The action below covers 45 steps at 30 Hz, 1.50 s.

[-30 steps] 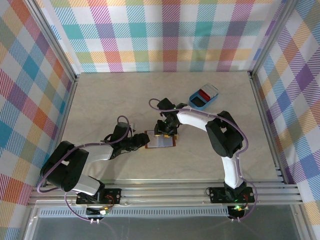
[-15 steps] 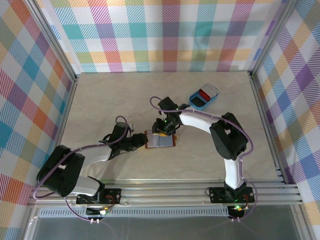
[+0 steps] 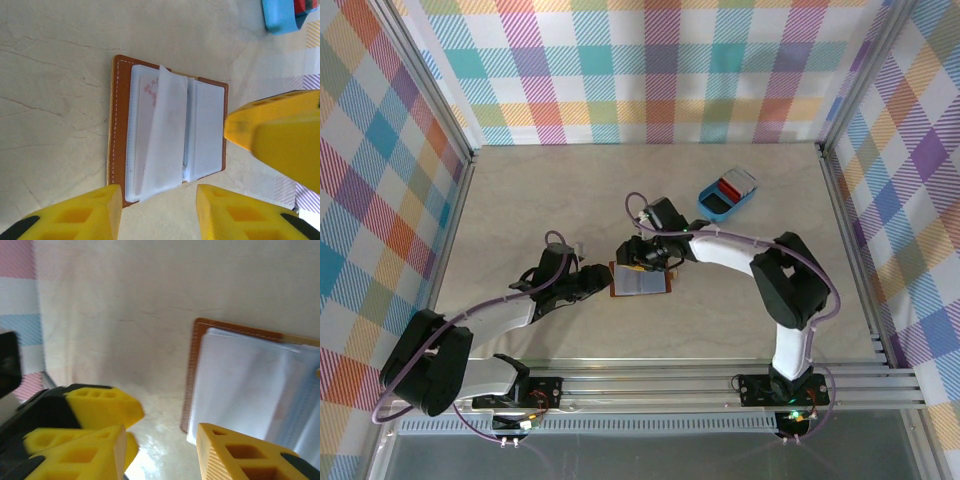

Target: Put the credit cards into the card holder

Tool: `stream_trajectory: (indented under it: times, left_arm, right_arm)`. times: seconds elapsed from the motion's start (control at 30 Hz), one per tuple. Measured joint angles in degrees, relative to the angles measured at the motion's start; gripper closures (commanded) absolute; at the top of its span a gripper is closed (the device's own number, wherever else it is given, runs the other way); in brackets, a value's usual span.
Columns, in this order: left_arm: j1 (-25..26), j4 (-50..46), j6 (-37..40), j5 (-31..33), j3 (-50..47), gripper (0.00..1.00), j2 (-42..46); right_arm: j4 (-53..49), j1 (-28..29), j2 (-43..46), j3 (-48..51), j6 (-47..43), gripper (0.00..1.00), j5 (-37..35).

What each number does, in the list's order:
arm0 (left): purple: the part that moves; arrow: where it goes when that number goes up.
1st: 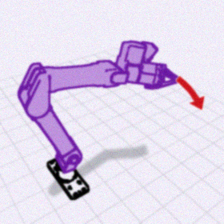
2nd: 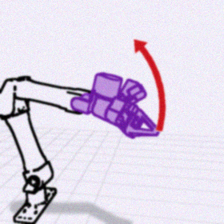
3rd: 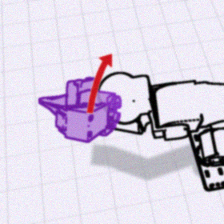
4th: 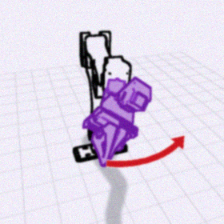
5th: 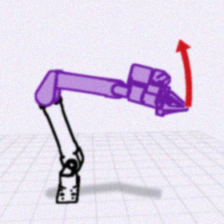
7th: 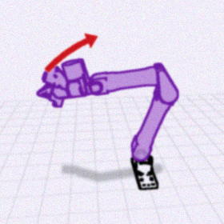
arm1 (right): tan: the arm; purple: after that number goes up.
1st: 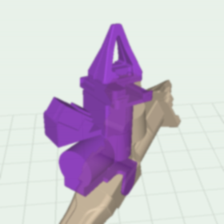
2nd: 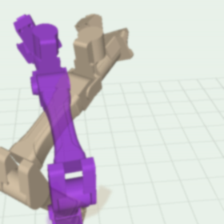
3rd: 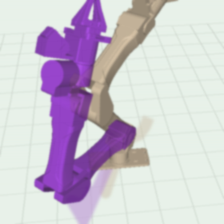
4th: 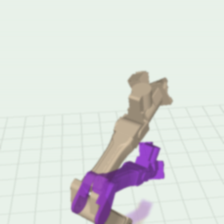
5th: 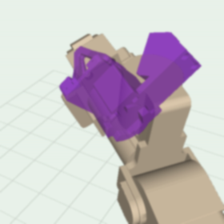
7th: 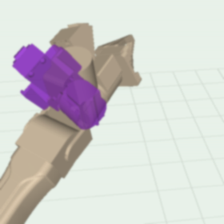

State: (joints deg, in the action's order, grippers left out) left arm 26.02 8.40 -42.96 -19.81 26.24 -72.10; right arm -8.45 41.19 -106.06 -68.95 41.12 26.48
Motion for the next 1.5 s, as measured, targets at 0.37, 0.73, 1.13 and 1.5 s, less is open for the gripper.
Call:
stream_trajectory:
  times: [0.37,0.73,1.13,1.5]
  left_arm:
    - [0.94,-1.68,3.28,-0.5,1.2,0.56,6.32]
    - [6.29,4.46,5.73,-0.61,1.66,0.34,6.51]
    - [6.6,5.64,8.5,0.15,1.66,0.13,10.71]
    - [6.6,6.91,8.74,0.28,1.66,0.16,7.67]
  right_arm:
    - [5.84,-4.15,21.33,11.91,-14.29,0.35,-5.99]
    - [3.39,-19.23,34.73,20.57,-26.88,0.04,-8.04]
    - [-1.18,-22.12,35.41,19.65,-33.09,0.0,-11.54]
    - [-4.96,-22.12,34.88,18.91,-34.25,0.05,-13.9]
